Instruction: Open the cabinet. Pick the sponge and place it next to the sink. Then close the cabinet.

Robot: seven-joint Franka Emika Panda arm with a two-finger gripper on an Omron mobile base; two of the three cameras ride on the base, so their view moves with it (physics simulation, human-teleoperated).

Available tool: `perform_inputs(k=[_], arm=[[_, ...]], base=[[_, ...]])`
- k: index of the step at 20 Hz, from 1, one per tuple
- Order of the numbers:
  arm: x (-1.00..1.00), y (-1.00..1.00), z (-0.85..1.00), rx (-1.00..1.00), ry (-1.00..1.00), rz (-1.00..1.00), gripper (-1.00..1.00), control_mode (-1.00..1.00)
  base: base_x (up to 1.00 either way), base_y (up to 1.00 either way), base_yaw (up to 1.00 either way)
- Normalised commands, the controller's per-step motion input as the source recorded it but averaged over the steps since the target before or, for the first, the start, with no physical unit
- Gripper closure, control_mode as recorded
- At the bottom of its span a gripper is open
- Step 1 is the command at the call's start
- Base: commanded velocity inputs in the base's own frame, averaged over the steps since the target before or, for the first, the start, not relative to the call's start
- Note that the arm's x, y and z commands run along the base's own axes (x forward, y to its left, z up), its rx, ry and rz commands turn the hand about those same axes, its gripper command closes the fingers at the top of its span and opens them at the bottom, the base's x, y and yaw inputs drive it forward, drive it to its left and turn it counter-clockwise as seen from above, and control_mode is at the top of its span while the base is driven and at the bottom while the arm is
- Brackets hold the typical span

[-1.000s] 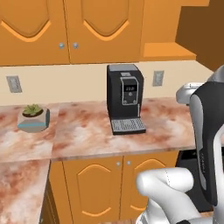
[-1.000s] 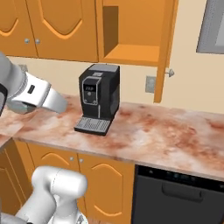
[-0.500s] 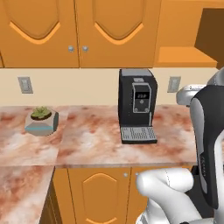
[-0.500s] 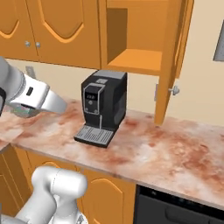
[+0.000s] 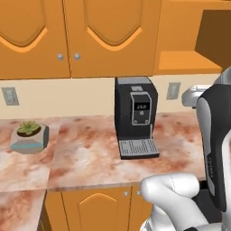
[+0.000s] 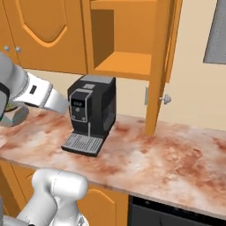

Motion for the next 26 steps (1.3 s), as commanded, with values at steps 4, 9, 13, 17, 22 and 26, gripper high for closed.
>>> perform_inputs(k=[4,9,13,17,22,26], arm=[[0.00,0.00,0.00,0.00,0.00,0.00,-1.00,1.00],[0.00,0.00,0.00,0.00,0.00,0.00,-1.00,1.00],[0.00,0.00,0.00,0.00,0.00,0.00,-1.00,1.00],[0.00,0.00,0.00,0.00,0.00,0.00,-1.00,1.00],[0.00,0.00,0.00,0.00,0.00,0.00,-1.00,1.00],[0.00,0.00,0.00,0.00,0.00,0.00,-1.00,1.00]], base=[[0.01,-0.44,-0.41],[0.07,-0.72,-0.47],[0.07,0.02,-0.04],[0.05,0.29,0.19],[0.06,0.17,0.23],[0.66,0.00,0.28]])
